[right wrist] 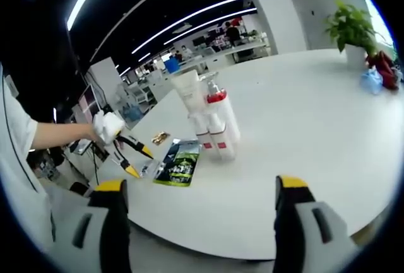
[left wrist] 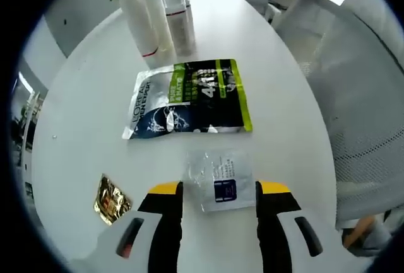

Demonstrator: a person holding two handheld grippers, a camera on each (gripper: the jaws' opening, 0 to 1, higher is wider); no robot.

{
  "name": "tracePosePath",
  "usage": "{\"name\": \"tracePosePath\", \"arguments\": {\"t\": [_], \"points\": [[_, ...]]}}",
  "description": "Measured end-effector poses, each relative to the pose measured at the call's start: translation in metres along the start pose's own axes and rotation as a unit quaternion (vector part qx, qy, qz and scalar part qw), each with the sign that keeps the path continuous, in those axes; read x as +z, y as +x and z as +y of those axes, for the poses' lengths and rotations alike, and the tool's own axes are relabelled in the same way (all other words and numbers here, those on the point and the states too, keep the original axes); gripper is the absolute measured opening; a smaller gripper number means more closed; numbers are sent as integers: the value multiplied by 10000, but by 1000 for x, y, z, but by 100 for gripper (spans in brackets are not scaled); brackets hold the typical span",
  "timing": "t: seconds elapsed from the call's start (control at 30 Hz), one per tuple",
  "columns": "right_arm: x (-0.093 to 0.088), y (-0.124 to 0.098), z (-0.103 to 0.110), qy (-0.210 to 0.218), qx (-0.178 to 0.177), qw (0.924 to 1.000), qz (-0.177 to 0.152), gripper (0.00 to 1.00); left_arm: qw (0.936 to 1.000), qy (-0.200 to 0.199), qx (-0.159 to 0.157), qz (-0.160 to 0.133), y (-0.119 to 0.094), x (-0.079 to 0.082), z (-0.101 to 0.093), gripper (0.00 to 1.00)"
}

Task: Arrange the skincare products in the storage area until every visible bottle or jar stands upright without overlapping.

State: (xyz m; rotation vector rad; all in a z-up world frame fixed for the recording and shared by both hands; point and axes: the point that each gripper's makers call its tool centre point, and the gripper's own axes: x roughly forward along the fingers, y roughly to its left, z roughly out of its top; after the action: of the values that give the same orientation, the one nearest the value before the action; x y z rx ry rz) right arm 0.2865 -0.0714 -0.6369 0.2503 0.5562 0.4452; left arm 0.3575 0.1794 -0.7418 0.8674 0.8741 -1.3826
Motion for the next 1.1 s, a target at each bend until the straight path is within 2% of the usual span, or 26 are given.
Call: {"name": "tracePosePath", "arguments": {"t": [0.37, 0.5, 0.63, 0.73, 0.93, 1.1], "points": [[2, 0, 2, -39, 46, 10000, -38, 97, 9996, -232, 181, -24, -9, -3, -1, 49], [2, -1, 3, -50, 55, 9999, -68, 97, 9978, -585, 285, -149, -14, -2, -3, 50], [3, -1, 3, -43, 68, 9999, -98, 97, 9945, -928, 357, -342, -17, 0, -8, 53], [4, -1, 4, -49, 85, 9999, -110, 97, 9928, -1059, 407, -380, -19, 0, -10, 56], [5, -2, 5, -36, 118, 9998, -143, 96, 9832, -1614, 586, -625, -22, 1, -17, 64], [6, -2, 5, -41, 135, 9997, -183, 96, 9770, -1901, 690, -670, -24, -1, -24, 72]]}}
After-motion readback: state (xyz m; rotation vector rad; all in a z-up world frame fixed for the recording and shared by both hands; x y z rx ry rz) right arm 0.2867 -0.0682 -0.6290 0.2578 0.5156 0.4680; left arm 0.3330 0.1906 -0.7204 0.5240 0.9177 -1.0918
